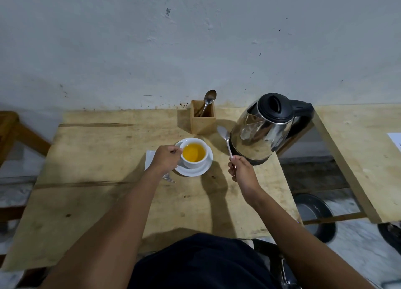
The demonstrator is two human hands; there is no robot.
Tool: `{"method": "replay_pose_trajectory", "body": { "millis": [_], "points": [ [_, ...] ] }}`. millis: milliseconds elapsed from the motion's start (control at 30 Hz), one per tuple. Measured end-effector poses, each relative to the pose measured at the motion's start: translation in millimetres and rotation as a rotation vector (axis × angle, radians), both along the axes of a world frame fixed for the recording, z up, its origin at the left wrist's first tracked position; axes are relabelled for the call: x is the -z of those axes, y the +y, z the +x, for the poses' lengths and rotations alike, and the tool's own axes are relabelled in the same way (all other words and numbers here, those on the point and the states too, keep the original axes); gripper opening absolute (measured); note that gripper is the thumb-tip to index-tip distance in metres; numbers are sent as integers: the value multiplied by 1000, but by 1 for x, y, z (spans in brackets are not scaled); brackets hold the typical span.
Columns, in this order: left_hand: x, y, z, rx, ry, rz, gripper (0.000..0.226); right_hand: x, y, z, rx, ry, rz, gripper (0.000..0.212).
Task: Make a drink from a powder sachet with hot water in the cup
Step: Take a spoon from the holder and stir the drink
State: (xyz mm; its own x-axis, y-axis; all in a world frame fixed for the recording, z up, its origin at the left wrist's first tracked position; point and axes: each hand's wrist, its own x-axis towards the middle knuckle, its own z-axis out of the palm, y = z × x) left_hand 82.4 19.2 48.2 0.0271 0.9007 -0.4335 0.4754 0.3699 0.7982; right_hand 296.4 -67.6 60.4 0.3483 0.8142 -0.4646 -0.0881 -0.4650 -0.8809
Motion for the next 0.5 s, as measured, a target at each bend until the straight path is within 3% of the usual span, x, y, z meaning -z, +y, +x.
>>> {"method": "replay_pose_trajectory", "body": {
  "millis": [300, 500],
  "points": [
    [-2, -1, 1, 0, 12, -19, 33, 42, 12, -8, -24, -102, -248, 21],
    [-5, 0, 2, 1, 17, -27, 31, 52, 18, -11, -87, -373, -310, 27]
  ]
}}
